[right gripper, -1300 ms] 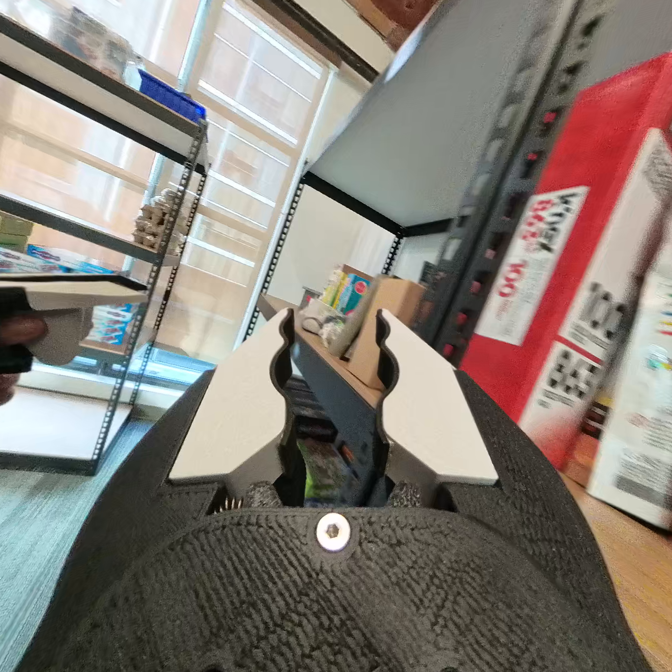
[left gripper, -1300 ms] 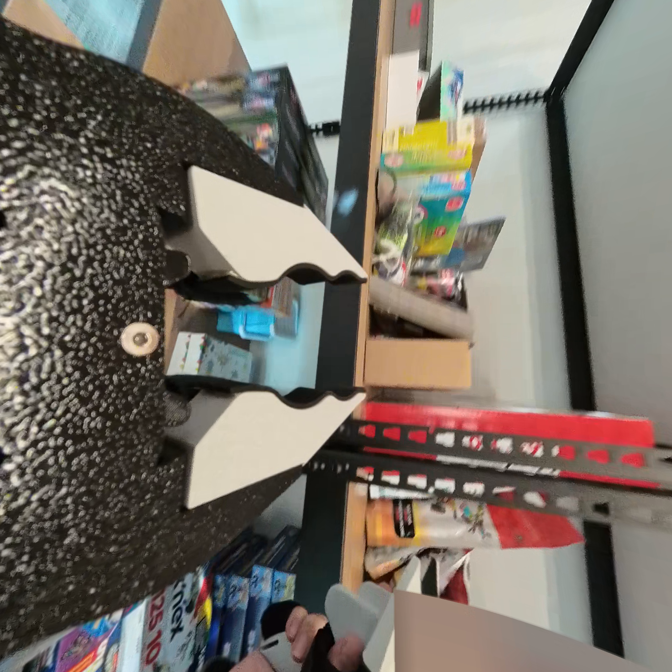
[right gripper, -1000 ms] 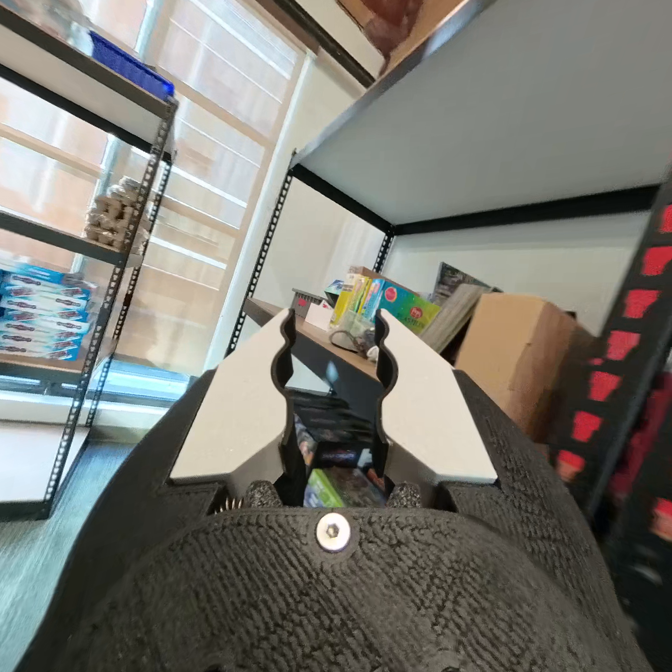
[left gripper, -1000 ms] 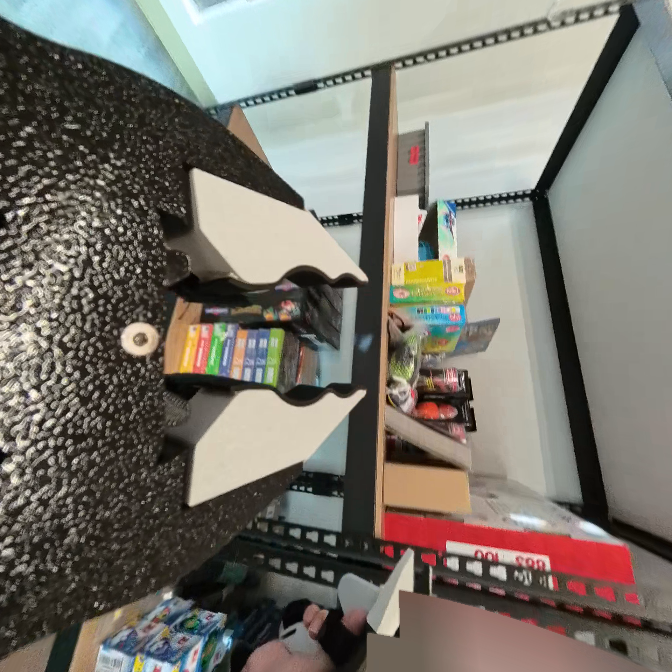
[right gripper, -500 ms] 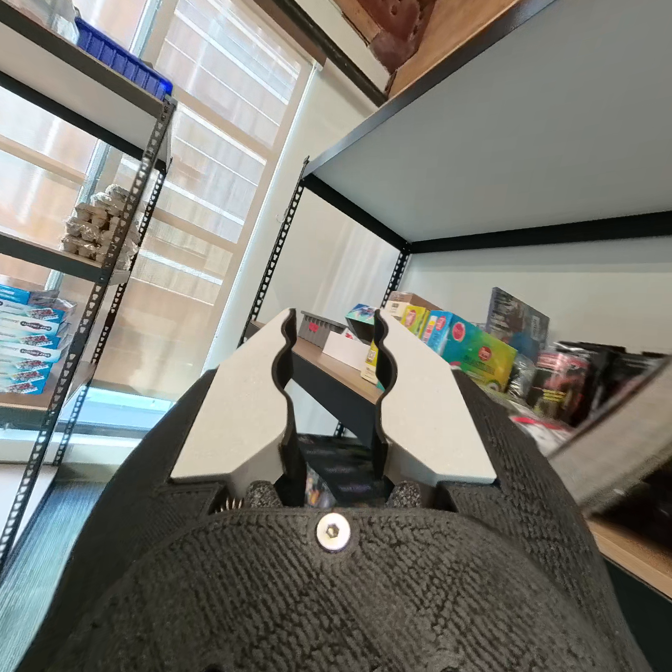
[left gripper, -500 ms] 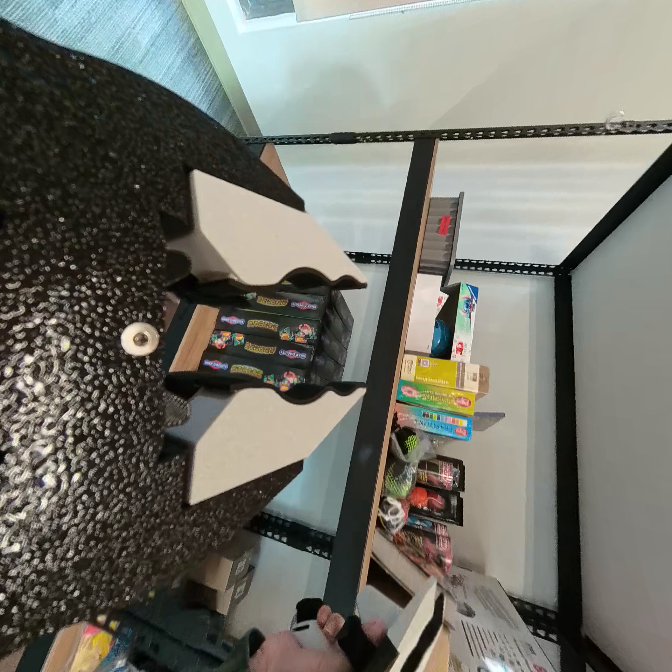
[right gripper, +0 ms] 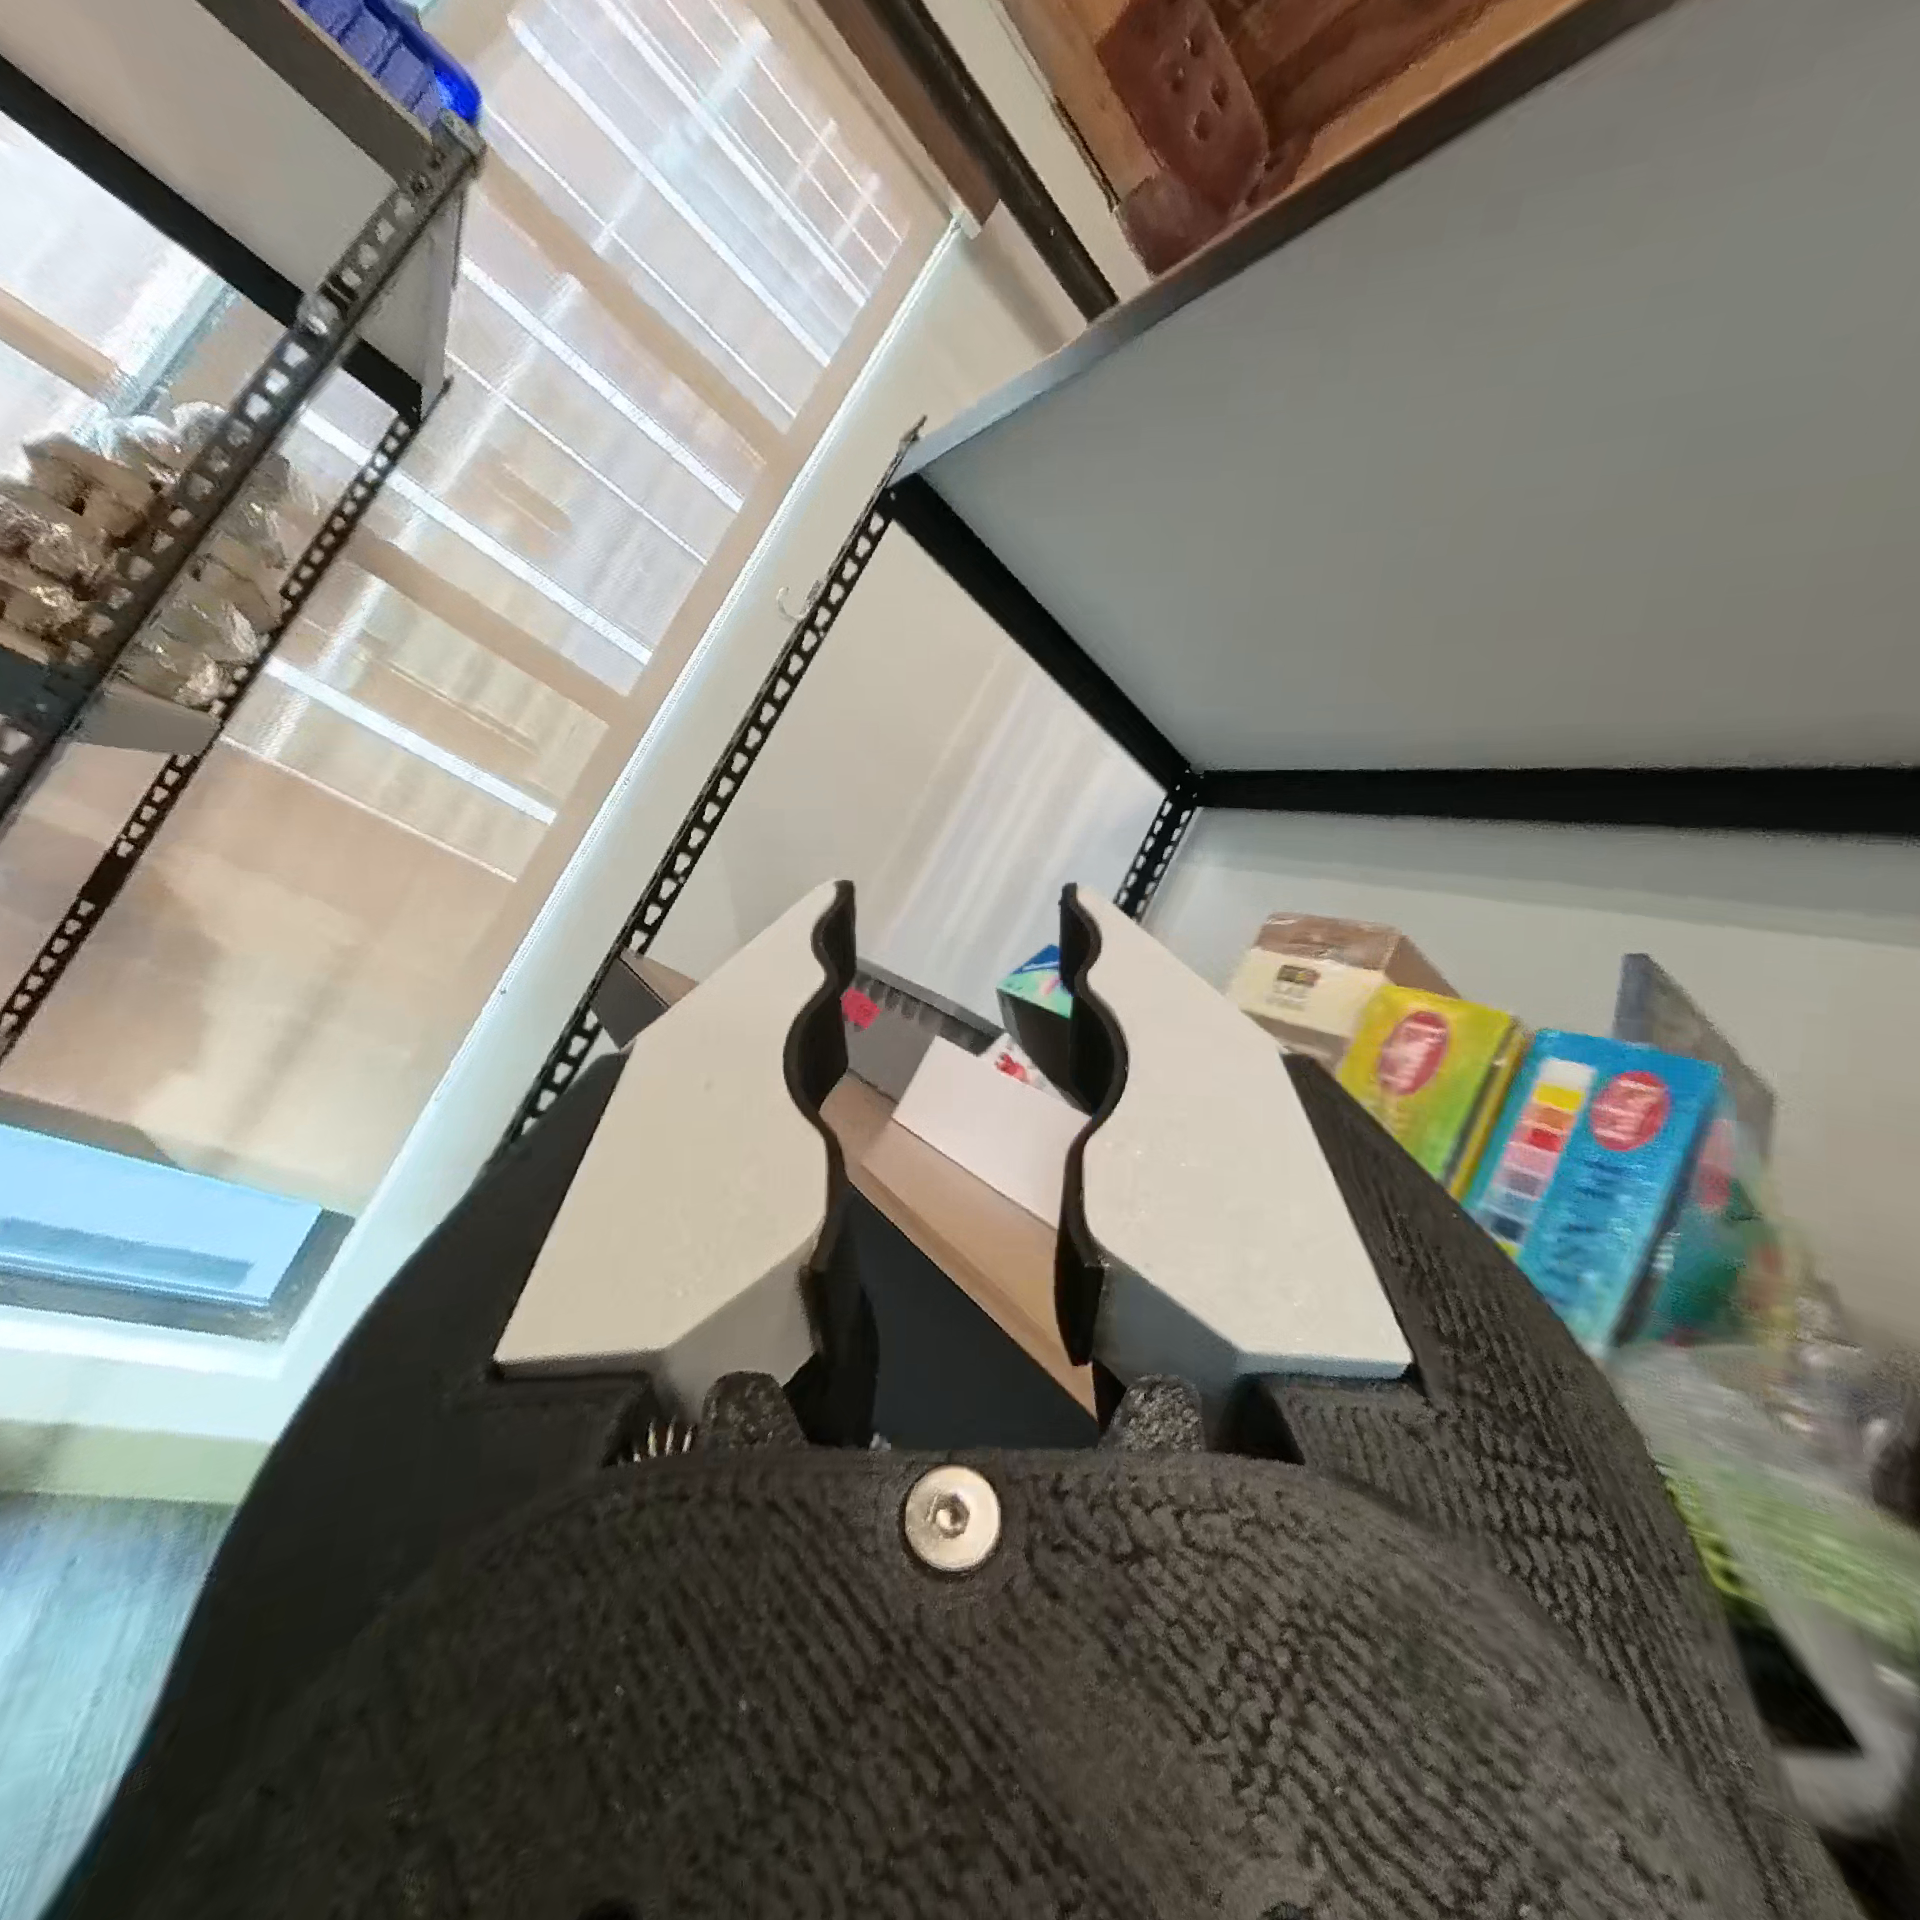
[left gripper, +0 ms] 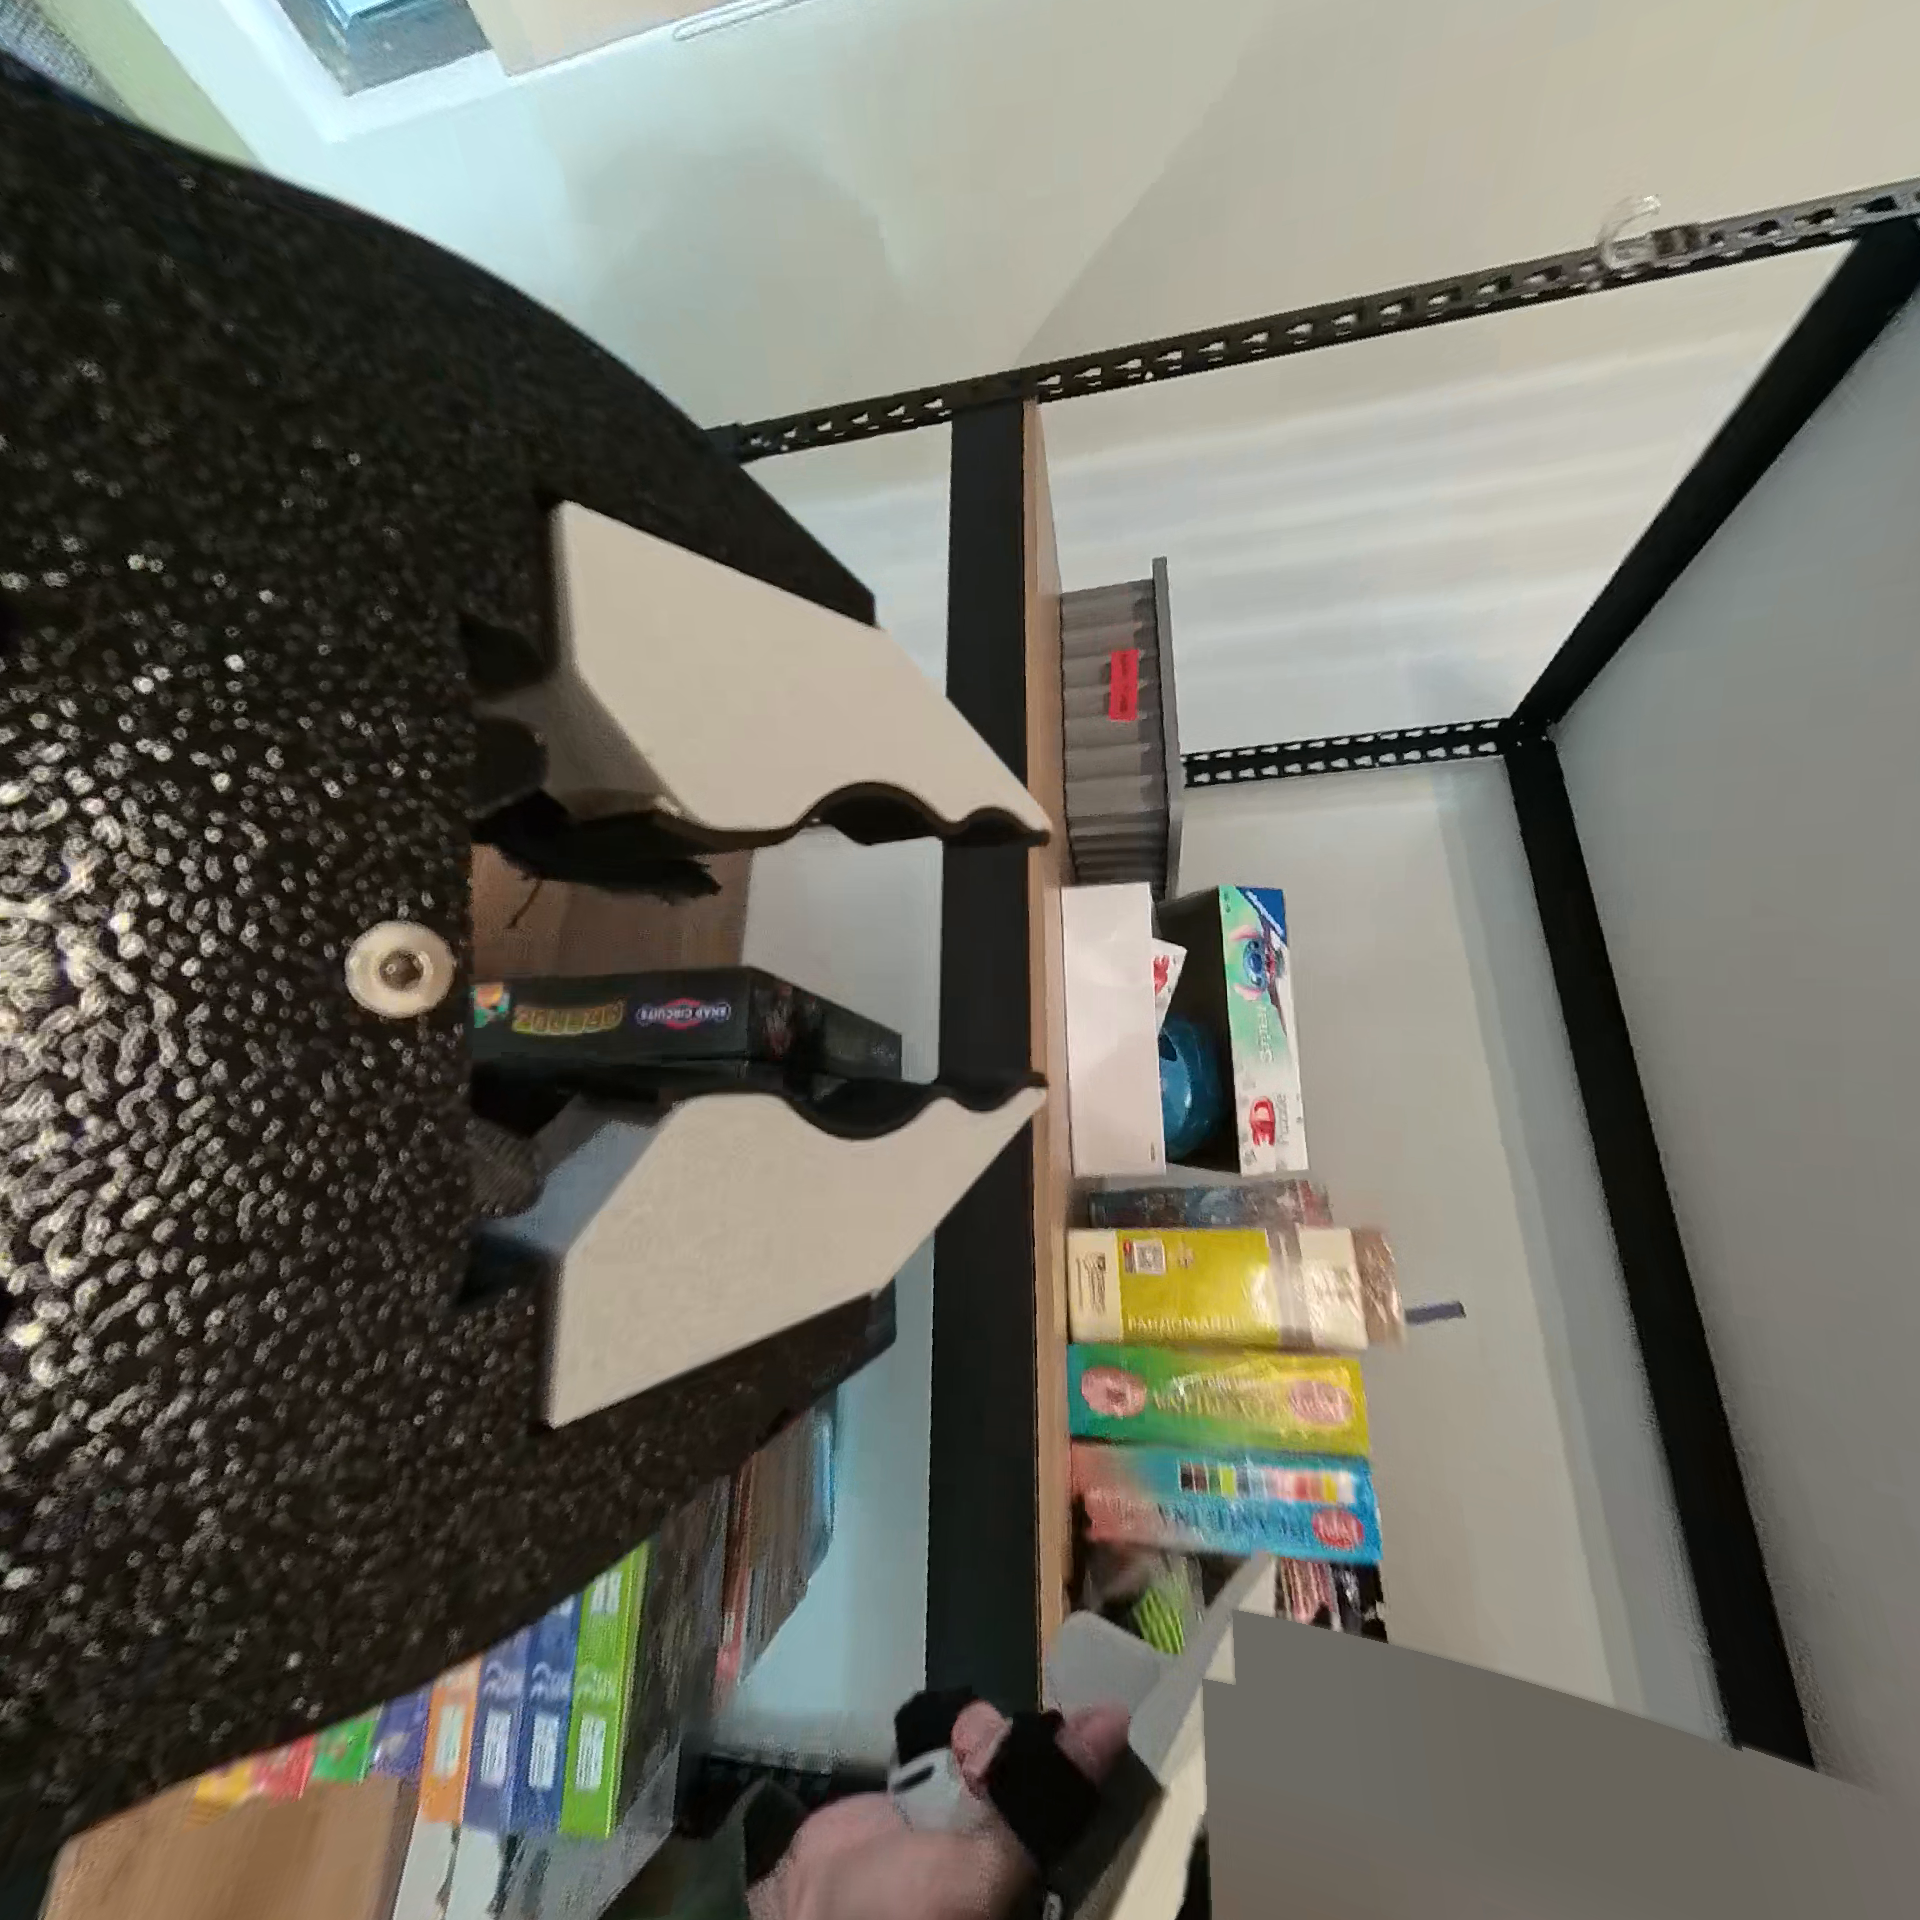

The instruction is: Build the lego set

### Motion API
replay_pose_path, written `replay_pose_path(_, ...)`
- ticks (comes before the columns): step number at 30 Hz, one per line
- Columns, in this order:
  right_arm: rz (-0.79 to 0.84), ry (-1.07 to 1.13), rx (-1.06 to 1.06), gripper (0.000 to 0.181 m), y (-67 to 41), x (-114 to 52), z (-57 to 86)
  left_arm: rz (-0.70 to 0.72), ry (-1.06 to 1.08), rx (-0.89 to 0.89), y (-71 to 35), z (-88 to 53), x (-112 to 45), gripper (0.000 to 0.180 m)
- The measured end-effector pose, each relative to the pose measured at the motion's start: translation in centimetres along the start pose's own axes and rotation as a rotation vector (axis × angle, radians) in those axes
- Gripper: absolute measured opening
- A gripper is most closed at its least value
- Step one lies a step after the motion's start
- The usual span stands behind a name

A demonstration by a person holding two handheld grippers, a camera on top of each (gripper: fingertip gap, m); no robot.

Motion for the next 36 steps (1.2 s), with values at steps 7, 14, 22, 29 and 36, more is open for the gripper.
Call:
replay_pose_path(7, -0.088, 0.037, 0.051, 0.038, 5.1, -5.6, -0.9, -0.019, 0.091, 0.117, 5.5, -6.9, -7.2, 0.040)
replay_pose_path(14, -0.278, 0.165, 0.131, 0.049, 10.2, -12.4, -0.2, 0.008, 0.283, 0.163, 8.8, -15.7, -18.5, 0.044)
replay_pose_path(22, -0.635, -0.068, 0.426, 0.069, 10.2, -25.2, 4.4, 0.004, 0.824, -0.014, 3.9, -16.8, -37.3, 0.076)
replay_pose_path(29, -1.362, -0.380, 0.648, 0.122, 23.8, -32.4, 9.6, -0.015, 0.866, 0.147, 5.2, -14.4, -49.0, 0.072)
replay_pose_path(36, -1.613, -0.472, 0.879, 0.081, 30.8, -31.6, 12.8, 0.080, 0.780, 0.248, 6.4, -15.6, -50.2, 0.062)
Point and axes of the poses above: each gripper's, where its closed fingertips meet, x back along the fingers, y out of its underside, z = x × y across the jaws, the point moved 1 cm from there along x, back along the fingers, and after that the axes turned 2 degrees about x, right-handed, at the moved point
